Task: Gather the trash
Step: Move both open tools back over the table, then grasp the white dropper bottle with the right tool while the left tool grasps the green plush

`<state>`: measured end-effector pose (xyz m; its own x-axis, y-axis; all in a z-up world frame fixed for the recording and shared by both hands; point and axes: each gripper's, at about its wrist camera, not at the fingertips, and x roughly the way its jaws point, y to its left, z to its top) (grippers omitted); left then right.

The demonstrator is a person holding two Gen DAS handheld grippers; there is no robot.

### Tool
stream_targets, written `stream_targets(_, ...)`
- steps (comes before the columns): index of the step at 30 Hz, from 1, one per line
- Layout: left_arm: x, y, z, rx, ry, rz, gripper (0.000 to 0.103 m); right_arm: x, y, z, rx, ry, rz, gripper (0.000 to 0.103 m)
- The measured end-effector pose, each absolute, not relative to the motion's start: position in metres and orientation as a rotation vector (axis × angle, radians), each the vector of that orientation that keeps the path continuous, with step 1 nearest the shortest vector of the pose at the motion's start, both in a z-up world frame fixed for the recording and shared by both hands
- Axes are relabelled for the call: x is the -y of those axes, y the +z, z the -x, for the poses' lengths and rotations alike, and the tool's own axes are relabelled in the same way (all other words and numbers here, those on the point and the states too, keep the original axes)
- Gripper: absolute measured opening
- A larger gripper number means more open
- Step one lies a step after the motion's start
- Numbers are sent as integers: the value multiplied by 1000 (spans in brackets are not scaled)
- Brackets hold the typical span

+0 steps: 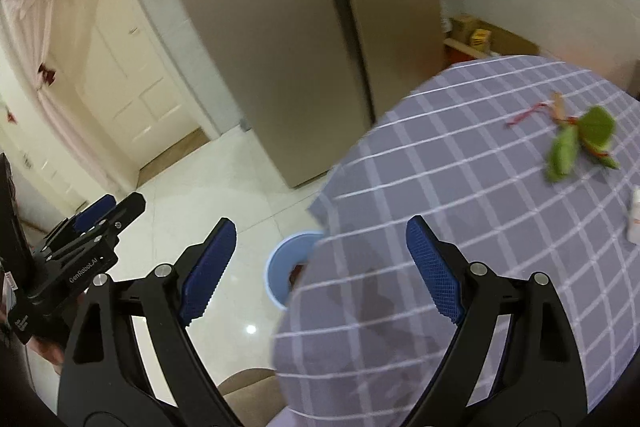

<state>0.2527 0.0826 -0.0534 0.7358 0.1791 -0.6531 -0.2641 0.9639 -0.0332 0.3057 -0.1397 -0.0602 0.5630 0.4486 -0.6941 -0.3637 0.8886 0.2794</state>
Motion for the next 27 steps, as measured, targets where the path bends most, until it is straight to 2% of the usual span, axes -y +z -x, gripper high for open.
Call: stream_targets(27, 99, -46, -334, -723, -106, -1, 71, 351, -63, -312, -831, 80, -286, 86)
